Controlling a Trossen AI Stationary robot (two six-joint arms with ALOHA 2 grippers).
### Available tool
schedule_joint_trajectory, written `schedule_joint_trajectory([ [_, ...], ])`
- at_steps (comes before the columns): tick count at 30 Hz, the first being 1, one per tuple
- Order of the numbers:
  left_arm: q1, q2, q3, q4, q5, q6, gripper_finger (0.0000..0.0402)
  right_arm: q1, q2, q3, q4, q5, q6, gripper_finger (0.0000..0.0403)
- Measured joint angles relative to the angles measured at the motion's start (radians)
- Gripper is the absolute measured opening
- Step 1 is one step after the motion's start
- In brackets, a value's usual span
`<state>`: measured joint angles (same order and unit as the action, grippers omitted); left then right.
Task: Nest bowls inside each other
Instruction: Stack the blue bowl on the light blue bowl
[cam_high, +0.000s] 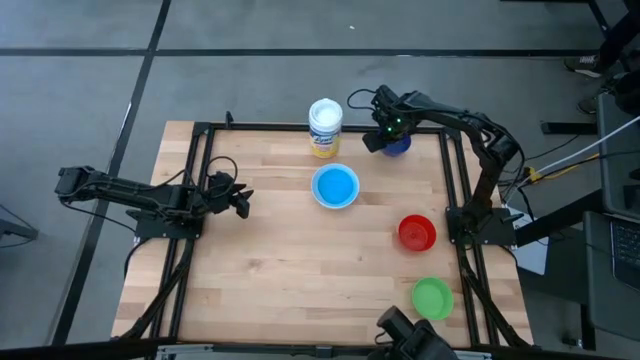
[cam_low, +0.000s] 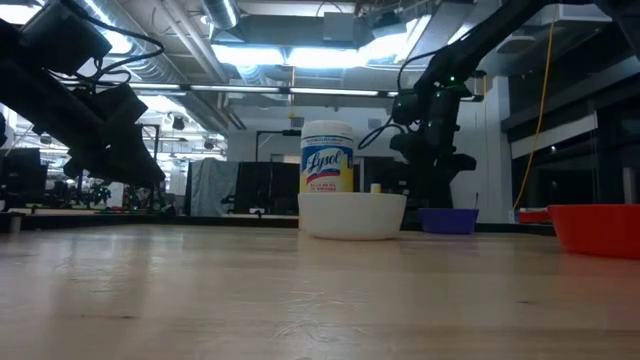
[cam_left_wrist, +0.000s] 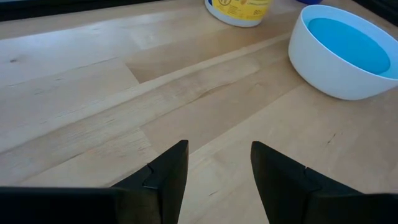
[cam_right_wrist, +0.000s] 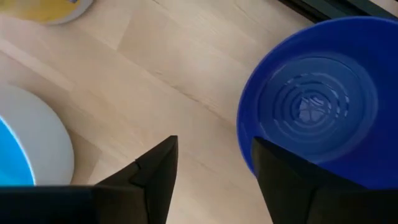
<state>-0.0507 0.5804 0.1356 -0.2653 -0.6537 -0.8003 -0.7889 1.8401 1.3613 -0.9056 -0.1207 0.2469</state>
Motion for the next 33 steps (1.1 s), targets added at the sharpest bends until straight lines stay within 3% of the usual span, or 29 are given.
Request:
schedule_joint_trajectory([
  [16,0.000,0.000,0.000,-0.002,0.000,0.001,0.0171,-0.028,0.021,-0.016,0.038,0.008,0.020,0.0186],
  [26,0.000,0.000,0.000,-0.002,0.004,0.001,0.0171,-0.028,0.021,-0.196,0.166,-0.022,0.093,0.0181],
  [28,0.000,0.000,0.000,-0.003,0.015,0.001,0.0171,-0.028,0.021,-0.217,0.180,-0.011,0.106,0.0155],
  [31,0.000,0.000,0.000,-0.006,0.026,0.001,0.0171,-0.029,0.017,-0.217,0.208,-0.014,0.093,0.0048],
  [33,0.000,0.000,0.000,-0.005,0.026,0.001,0.0171,-0.029,-0.003,-0.211,0.240,-0.015,0.094,0.0019],
])
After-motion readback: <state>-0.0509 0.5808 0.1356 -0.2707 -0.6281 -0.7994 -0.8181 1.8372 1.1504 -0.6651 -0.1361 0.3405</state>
